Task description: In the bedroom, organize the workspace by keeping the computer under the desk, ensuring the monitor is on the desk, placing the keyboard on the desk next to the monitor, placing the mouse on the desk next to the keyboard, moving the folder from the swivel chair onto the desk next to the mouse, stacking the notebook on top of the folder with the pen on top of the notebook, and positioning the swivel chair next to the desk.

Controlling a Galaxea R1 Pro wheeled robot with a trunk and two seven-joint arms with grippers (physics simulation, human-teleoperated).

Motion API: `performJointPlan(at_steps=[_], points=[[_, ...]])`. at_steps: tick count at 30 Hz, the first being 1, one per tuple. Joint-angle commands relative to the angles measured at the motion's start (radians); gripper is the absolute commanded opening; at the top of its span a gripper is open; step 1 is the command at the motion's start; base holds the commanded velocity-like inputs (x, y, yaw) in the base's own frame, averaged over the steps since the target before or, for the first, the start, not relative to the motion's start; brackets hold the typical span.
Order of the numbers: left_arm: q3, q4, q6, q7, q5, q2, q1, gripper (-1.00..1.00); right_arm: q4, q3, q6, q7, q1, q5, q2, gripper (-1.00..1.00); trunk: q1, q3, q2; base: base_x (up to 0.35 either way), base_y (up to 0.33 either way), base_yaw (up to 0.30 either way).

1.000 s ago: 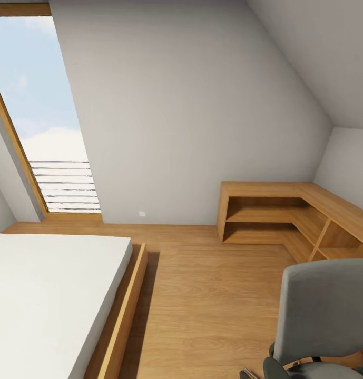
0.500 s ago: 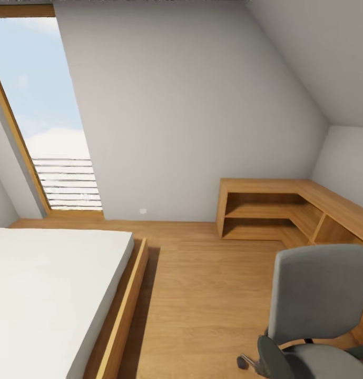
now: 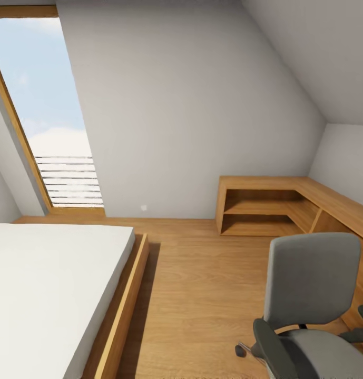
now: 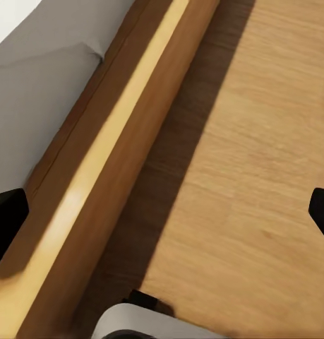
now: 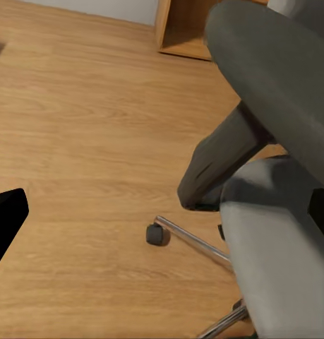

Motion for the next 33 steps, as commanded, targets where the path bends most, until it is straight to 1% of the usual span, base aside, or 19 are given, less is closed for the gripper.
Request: performJointPlan(at_steps=[1, 10, 14, 20, 24, 26, 28, 29, 31, 33], points=[[-0.008, -0.002, 0.001, 0.010, 0.004, 0.001, 0.000, 1.00, 0.002, 0.007, 0.000, -0.010, -0.001, 0.004, 0.000, 1.00, 0.004, -0.004, -0.008, -0.003, 0.000, 0.000], [-0.006, -0.001, 0.039, 0.012, 0.010, 0.005, -0.001, 1.00, 0.002, 0.007, 0.000, -0.010, -0.001, 0.004, 0.000, 1.00, 0.039, -0.032, -0.071, -0.001, 0.000, 0.000], [-0.005, 0.002, 0.053, 0.010, 0.013, 0.005, -0.010, 1.00, 0.002, 0.008, 0.000, -0.004, -0.001, 0.005, -0.001, 1.00, 0.054, -0.045, -0.099, 0.000, 0.000, 0.000], [-0.004, 0.002, 0.089, 0.007, 0.012, 0.002, -0.030, 1.00, 0.000, 0.007, 0.001, 0.038, -0.002, 0.004, -0.006, 1.00, 0.077, -0.064, -0.141, 0.000, 0.000, 0.000], [-0.003, -0.009, 0.112, 0.010, 0.011, -0.005, -0.061, 1.00, -0.014, 0.004, 0.019, 0.077, -0.004, 0.000, -0.010, 1.00, 0.092, -0.076, -0.169, 0.000, 0.000, 0.000], [-0.003, -0.023, 0.124, 0.010, 0.011, -0.013, -0.081, 1.00, -0.030, 0.004, 0.045, 0.089, -0.006, -0.002, -0.011, 1.00, 0.100, -0.083, -0.183, 0.000, 0.000, 0.000], [-0.004, -0.045, 0.140, 0.009, 0.010, -0.022, -0.100, 1.00, -0.052, 0.003, 0.089, 0.097, -0.009, -0.005, -0.011, 1.00, 0.108, -0.089, -0.197, 0.000, 0.000, 0.000], [-0.004, -0.073, 0.166, 0.009, 0.008, -0.031, -0.116, 1.00, -0.082, 0.003, 0.150, 0.103, -0.011, -0.006, -0.011, 1.00, 0.111, -0.092, -0.204, 0.000, 0.000, 0.000], [-0.005, -0.109, 0.206, 0.009, 0.007, -0.040, -0.127, 1.00, -0.121, 0.003, 0.223, 0.107, -0.013, -0.007, -0.012, 1.00, 0.119, -0.098, -0.218, 0.000, 0.000, 0.000], [-0.005, -0.150, 0.267, 0.009, 0.006, -0.047, -0.136, 1.00, -0.166, 0.002, 0.301, 0.110, -0.015, -0.008, -0.012, 1.00, 0.127, -0.104, -0.232, 0.000, 0.000, 0.000]])
